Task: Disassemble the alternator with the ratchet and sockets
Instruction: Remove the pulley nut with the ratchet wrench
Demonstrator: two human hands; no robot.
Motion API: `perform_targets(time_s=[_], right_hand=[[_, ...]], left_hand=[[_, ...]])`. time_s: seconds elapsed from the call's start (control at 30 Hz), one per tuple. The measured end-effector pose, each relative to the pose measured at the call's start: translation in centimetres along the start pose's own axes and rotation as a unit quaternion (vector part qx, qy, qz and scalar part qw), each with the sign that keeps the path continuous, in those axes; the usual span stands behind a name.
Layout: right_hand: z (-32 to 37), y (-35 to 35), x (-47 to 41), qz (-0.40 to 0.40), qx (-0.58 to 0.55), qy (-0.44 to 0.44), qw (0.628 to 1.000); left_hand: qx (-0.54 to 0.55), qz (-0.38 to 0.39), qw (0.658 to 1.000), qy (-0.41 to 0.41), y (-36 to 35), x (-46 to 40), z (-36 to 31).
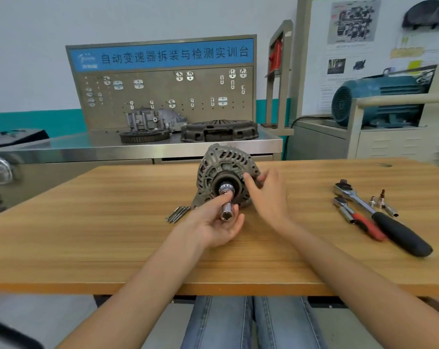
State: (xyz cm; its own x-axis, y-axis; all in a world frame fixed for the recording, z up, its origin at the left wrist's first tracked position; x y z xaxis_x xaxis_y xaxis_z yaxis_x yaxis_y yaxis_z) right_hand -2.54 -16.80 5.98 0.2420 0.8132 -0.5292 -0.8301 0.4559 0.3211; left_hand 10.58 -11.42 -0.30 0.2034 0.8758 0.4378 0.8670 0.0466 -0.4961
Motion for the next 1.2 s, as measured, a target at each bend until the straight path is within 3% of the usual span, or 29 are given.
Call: perform_targets(time_s=[0.07,0.13,0.27,0.33,0.5,0.63,0.97,1.13,1.2], right_hand=[[-2.3,-3.0,0.6,0.092,-0.163,-0.177,0.966],[-2.9,-5.6,2.0,0.147,-0.338,-0.33,0.869],[-2.1,-7.5,3.4,0.228,-0.421,-0.44,0.759],[-1.7,-7.9,3.8,0.24,-0.439,-0.468,0.728],[-1.1,-8.4,4.2,0.256,-0.478,-0.469,0.698],[-0.9,-8.5,4.2,0.26,-0.492,-0.457,0.694],[-1.1,-8.5,4.3,0.238,-0.512,-0.463,0.683],[-1.1,-8.3,3.6,0.273,-0.454,-0.412,0.741],[-0.6,-8.5,3.4,0.28,-0.461,-0.397,0.743]], left_hand=[[0.007,0.004,1.0,0.009,0.0,0.0,0.0],[0.028,0.011,0.999,0.016,-0.2,0.2,0.1],[0.069,0.02,0.997,0.008,-0.8,0.5,0.2],[0.079,0.029,0.996,-0.002,-1.1,0.6,0.1],[0.147,0.052,0.988,-0.015,-1.9,0.8,-0.4],[0.238,0.087,0.967,-0.007,-2.8,0.1,-0.5],[0.171,0.006,0.984,-0.056,-1.8,0.2,-0.8],[0.169,0.022,0.985,-0.04,-3.3,0.5,-0.1],[0.196,0.033,0.98,-0.025,-3.7,0.3,0.2]])
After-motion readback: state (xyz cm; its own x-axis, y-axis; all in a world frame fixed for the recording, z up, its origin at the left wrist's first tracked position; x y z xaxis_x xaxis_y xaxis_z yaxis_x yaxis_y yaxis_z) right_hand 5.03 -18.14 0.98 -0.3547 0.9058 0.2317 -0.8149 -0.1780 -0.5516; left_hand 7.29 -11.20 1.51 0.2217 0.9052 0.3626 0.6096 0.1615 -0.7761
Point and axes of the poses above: each hand's wrist, its own x-axis away from the middle knuckle, its own y-axis out of the back of the hand, z = x × y, the point moved 9 cm from there along -x, towards the middle knuckle, and after that the axes turned 9 degrees about -x, right-handed, at the moved point
